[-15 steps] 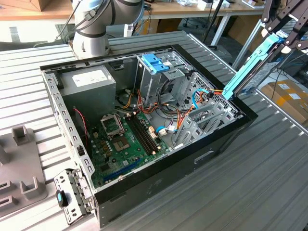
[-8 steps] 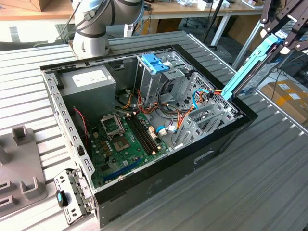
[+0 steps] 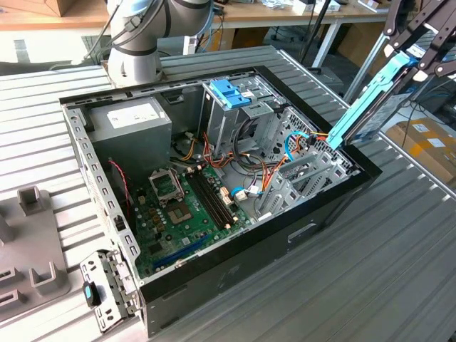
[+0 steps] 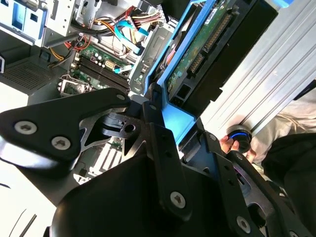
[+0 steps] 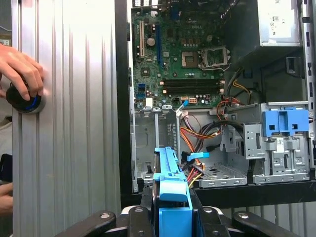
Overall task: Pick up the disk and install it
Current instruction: 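Insert the disk into the insertion slot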
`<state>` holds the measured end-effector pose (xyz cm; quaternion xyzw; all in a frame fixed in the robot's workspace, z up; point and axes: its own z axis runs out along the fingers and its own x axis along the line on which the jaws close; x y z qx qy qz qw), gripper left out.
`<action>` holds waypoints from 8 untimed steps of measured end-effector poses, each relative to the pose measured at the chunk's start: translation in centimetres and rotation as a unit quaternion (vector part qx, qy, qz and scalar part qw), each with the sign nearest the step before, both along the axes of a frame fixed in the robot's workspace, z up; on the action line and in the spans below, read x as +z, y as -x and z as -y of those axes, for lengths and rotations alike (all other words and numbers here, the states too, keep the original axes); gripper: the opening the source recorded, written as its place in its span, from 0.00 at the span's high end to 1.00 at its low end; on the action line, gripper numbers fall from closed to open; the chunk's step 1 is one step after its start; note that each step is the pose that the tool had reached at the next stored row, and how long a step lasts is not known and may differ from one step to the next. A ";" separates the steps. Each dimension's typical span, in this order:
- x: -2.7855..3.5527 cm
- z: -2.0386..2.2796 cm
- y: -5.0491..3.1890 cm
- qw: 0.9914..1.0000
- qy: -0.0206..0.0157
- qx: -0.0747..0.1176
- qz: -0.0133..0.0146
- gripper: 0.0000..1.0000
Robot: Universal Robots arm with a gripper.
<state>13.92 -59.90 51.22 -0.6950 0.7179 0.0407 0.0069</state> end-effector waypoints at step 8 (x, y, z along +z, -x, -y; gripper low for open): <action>-0.16 0.00 0.18 1.000 0.000 0.000 0.000 0.63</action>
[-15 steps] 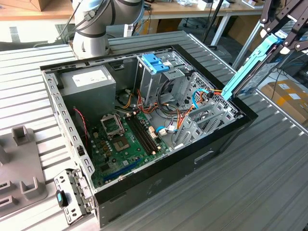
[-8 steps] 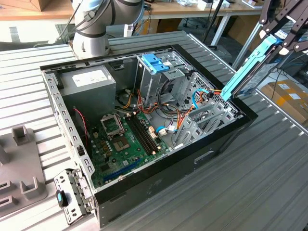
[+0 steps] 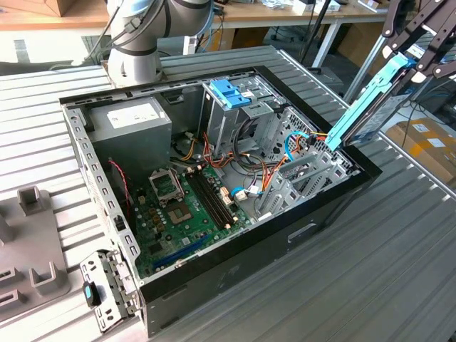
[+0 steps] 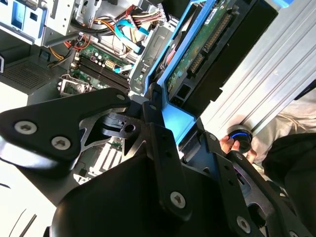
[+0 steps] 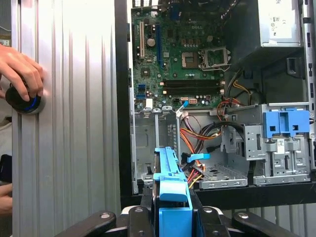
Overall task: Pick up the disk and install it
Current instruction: 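Insert the disk into the insertion slot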
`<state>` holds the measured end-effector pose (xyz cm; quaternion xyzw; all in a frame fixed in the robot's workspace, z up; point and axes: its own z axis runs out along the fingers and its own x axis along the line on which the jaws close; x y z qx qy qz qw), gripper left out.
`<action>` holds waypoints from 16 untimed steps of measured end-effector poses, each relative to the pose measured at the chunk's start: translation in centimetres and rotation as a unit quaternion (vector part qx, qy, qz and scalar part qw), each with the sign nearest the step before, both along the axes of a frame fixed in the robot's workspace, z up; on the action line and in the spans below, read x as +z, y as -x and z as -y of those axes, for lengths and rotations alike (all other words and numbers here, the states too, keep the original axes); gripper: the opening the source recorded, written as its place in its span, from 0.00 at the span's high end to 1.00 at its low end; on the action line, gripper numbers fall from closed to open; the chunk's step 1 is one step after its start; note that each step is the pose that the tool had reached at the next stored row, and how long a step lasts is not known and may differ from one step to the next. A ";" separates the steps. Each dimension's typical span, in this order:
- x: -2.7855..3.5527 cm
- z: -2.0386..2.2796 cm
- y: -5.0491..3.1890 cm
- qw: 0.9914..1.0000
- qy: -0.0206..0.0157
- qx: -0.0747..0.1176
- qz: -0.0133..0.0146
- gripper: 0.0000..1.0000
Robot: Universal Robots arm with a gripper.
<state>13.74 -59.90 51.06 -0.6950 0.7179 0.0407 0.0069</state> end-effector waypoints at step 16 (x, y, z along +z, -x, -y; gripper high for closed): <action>-0.39 0.00 0.35 1.000 0.000 0.000 0.000 0.63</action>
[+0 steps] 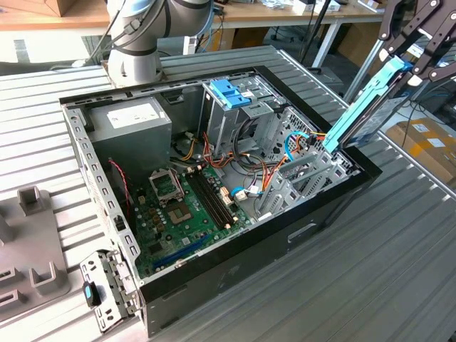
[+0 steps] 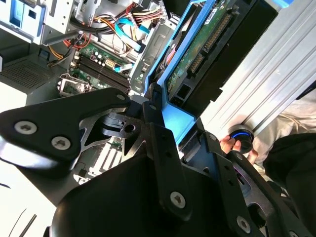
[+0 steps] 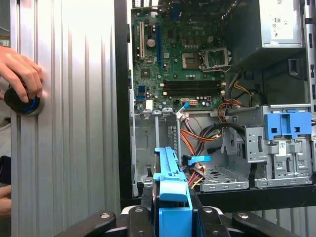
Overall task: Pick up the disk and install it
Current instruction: 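Insert the disk into the insertion slot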
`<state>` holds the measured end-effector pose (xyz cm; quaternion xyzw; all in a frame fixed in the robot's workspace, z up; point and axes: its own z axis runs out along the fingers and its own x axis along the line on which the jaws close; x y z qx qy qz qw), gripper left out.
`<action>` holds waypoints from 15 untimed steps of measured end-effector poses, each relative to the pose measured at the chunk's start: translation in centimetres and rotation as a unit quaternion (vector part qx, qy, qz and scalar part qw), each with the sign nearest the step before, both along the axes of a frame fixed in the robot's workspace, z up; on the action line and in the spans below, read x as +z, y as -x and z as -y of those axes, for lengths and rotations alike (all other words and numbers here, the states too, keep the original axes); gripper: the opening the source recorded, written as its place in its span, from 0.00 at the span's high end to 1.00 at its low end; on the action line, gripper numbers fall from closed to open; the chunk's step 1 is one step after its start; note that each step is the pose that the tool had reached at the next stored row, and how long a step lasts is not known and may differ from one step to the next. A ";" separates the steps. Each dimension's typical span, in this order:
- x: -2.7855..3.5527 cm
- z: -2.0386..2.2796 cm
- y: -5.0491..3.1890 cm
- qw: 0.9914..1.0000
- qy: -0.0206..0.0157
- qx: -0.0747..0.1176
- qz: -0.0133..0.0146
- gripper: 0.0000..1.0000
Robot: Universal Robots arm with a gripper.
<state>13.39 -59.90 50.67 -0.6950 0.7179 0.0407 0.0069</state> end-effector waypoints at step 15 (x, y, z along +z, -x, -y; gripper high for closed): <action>-0.33 0.00 0.36 1.000 0.000 0.000 0.000 0.63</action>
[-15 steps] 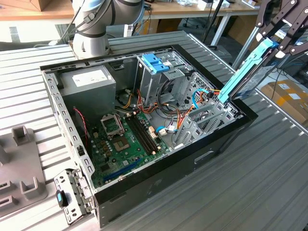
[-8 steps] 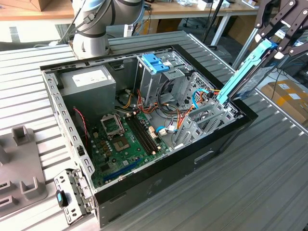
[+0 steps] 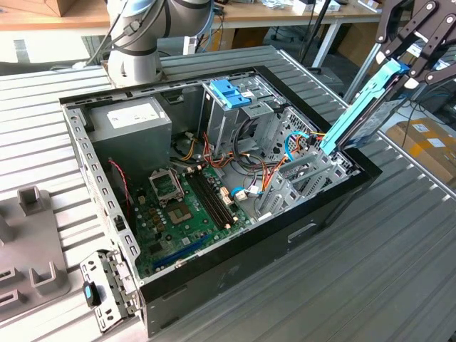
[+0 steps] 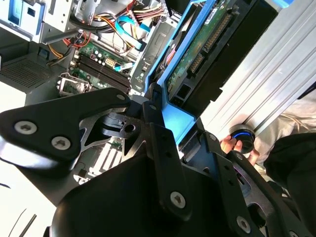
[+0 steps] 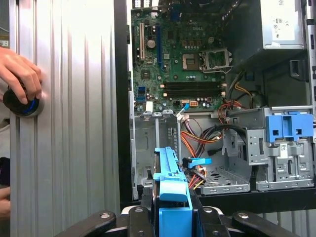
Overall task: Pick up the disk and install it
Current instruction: 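Insert the disk into the insertion slot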
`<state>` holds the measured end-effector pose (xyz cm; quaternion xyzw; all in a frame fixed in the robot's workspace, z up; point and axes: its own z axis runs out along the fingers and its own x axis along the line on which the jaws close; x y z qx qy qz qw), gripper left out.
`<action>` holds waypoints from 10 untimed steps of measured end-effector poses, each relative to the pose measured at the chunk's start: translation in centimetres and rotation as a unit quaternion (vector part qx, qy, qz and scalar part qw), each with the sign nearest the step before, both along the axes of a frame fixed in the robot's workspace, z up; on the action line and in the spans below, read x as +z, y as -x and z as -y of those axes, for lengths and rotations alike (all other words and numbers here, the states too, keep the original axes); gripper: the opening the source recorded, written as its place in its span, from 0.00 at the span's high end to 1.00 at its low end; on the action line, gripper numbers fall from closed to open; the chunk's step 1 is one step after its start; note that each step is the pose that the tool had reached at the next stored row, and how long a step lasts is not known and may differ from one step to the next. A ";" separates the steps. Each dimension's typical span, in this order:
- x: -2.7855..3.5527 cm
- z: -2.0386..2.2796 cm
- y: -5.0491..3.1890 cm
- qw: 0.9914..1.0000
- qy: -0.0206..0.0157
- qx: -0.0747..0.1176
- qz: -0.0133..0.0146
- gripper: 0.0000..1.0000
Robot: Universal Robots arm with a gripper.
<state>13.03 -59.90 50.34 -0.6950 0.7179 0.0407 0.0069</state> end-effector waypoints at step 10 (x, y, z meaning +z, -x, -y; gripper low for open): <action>-0.20 0.01 0.18 1.000 0.000 0.000 0.000 0.63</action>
